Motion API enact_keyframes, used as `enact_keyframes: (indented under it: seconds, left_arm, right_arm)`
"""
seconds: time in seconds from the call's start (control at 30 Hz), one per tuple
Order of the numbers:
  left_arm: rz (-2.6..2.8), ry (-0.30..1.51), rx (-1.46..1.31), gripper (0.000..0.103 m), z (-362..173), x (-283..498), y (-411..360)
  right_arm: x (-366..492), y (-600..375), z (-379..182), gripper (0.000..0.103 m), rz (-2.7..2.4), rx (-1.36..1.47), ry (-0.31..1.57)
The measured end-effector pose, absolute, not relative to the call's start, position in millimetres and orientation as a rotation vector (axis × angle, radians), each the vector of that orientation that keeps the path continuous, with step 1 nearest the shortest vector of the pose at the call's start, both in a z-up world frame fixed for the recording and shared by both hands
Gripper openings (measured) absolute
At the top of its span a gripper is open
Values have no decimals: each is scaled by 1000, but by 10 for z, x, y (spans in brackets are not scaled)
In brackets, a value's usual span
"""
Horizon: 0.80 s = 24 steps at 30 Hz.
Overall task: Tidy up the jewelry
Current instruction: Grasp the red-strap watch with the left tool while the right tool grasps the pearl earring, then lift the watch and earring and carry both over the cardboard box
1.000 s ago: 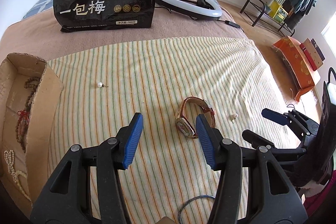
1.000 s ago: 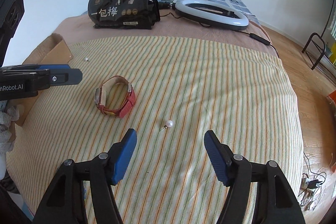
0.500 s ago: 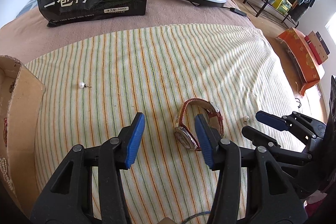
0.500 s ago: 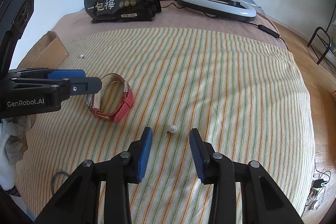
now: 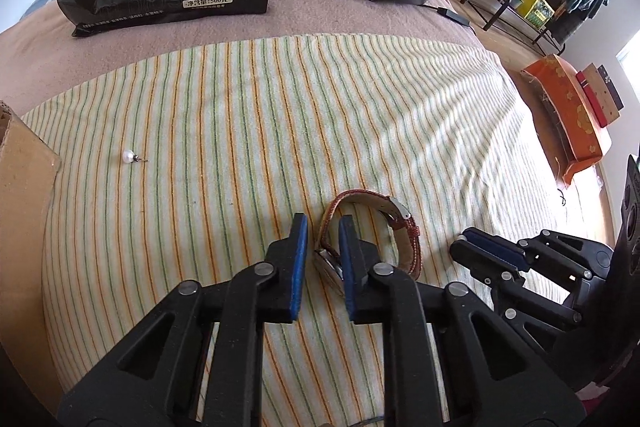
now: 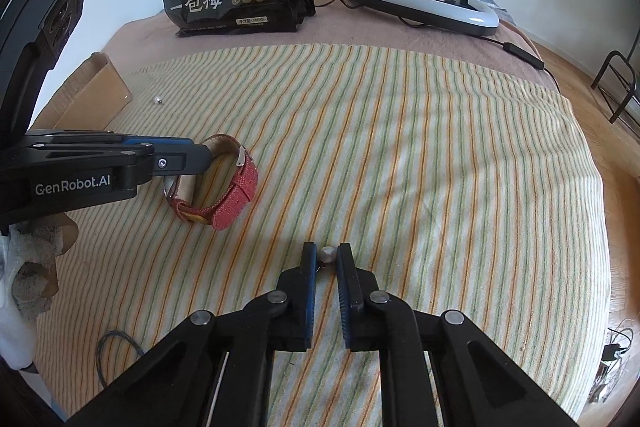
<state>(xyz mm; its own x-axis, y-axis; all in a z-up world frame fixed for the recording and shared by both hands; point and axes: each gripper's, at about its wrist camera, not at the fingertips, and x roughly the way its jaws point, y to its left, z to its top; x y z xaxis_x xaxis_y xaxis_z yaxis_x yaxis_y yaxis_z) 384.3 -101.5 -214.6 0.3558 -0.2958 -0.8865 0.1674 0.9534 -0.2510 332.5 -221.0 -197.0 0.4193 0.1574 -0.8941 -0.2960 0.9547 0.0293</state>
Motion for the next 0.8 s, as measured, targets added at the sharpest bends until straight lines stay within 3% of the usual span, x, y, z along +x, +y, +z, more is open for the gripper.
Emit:
enact_keyframes:
  seconds: [0.8]
  left_arm:
    - [-309,1067,-111,7,-1585,3569,-796]
  right_arm:
    - [3146,-2176,-1407,7,285,-121,982]
